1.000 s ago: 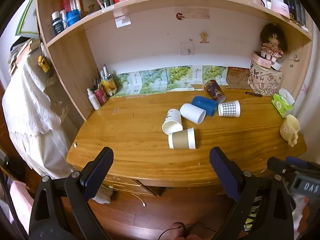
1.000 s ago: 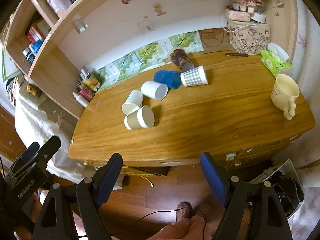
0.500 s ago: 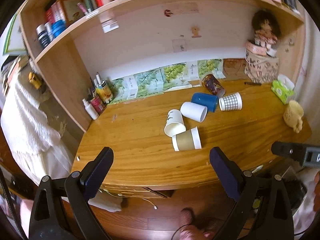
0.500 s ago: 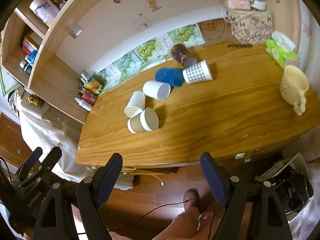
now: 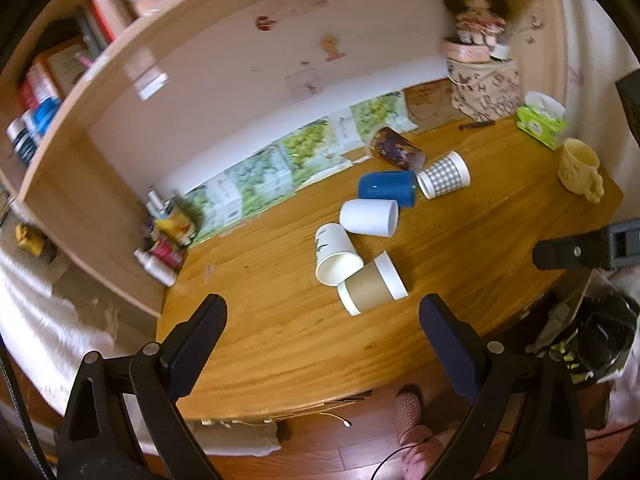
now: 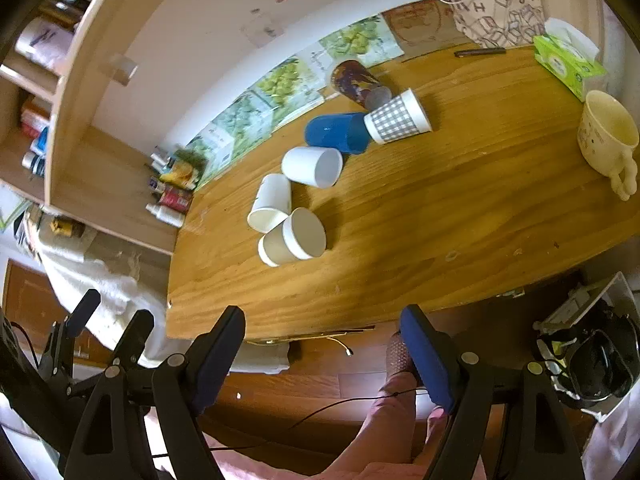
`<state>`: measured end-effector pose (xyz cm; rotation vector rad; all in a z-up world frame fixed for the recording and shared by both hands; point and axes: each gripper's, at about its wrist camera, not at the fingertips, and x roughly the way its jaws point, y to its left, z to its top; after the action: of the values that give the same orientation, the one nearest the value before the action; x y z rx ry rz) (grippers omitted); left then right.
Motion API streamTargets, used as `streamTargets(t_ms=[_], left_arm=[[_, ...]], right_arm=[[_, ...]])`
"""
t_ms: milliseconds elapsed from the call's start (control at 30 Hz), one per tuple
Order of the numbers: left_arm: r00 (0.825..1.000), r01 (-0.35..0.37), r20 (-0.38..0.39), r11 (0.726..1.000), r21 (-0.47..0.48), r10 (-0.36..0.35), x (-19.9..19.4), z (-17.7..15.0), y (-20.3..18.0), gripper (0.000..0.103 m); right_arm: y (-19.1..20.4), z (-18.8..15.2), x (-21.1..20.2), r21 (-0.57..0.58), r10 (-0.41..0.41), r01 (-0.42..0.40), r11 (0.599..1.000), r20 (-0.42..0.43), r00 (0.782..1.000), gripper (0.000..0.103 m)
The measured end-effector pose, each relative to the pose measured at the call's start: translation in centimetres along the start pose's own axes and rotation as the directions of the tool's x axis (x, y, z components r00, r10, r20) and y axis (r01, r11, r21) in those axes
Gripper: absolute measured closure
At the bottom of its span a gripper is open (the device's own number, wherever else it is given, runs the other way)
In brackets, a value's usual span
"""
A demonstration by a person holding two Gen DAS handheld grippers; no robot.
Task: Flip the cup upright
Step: 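Move the left gripper toward the brown-sleeved white cup lying on its side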
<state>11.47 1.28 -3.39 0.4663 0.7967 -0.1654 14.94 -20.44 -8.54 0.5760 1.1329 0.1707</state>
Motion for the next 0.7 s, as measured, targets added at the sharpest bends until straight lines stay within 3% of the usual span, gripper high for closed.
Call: streamTargets(t_ms=[300, 700], left_arm=[[0.995, 0.092, 0.013, 0.982, 0.163, -0.095, 4.0, 2.5, 0.8, 0.005], [0.975, 0.221, -0.056, 0.901, 0.374, -0.215, 9.3, 3.5, 1.0, 0.005]], right_arm=[[0.0, 1.8, 2.5, 0.136, 0.01, -0.009, 0.991, -0.012, 1.0, 0.022], [0.0, 4.2, 6.4, 0.309, 0.021, -0.012, 0.951, -0.027, 0.999, 0.022]])
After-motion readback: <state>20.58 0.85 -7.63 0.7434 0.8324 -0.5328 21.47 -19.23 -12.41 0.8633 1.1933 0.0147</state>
